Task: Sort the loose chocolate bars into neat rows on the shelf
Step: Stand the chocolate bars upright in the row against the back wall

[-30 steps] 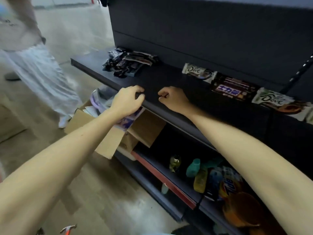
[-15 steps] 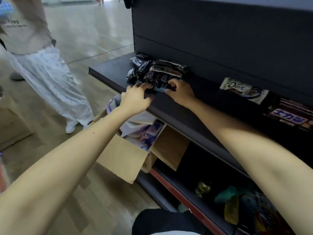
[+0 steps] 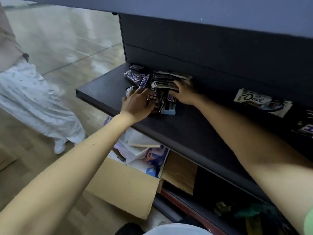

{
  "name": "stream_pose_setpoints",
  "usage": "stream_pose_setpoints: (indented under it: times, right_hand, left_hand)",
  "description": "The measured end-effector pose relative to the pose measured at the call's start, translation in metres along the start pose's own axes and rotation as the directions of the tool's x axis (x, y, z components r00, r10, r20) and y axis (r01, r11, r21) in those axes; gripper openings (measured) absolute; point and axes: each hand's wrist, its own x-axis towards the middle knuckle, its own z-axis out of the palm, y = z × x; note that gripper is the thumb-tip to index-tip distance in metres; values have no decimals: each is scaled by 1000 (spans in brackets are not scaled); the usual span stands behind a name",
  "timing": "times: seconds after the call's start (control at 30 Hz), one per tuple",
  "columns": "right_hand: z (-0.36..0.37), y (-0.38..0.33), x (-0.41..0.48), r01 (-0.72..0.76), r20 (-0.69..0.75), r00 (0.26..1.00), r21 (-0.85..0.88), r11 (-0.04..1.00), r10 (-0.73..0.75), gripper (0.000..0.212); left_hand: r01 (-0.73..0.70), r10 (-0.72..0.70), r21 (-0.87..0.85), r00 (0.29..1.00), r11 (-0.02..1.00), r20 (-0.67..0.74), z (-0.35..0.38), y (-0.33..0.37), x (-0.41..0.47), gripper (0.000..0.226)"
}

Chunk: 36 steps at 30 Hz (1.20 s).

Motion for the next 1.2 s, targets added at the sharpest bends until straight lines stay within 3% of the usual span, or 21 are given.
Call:
stream_pose_setpoints:
  times: [0.17,0.47,0.6,0.67,0.73,0.83,0.97,1.07,1.2]
  right_hand:
    - [0,-5,4,59,-64,996,-48,997,-62,50]
    - [2,-18,2,-51,-124,992,-161,986,31,39]
    - [-8,-10,-7,-125,-215,967,60,990,135,38]
    - [-16,-5,-17,-104,-195,968,250,963,155,38]
    - [-25,-1,-29,-91,-152,978,311,946,144,34]
    - [-33,5,-48,-133,-53,986,323,937,158,32]
    - [-36,19,-70,-169,13,984,399,901,178,37]
    - [-40,29,-93,-214,-20,968,451,867,250,28]
    - [-39,31,-123,-222,-119,914,653,724,388,28]
  left_hand:
    - [-62,63,-21,997,998,40,-1,-10,21,37]
    - [-171,172,-24,979,985,106,0,-12,52,39]
    - [-205,218,-185,975,961,51,6,-14,68,40]
    - [-201,209,-319,978,926,-8,7,-9,75,43]
    - [-163,168,-440,985,883,-27,7,1,82,48]
    - [-58,151,-615,983,786,100,12,17,87,54]
    - [100,236,-786,924,610,300,22,44,85,26]
    - [114,293,-841,905,529,308,25,61,78,24]
    - [131,323,-861,891,491,319,29,76,70,10]
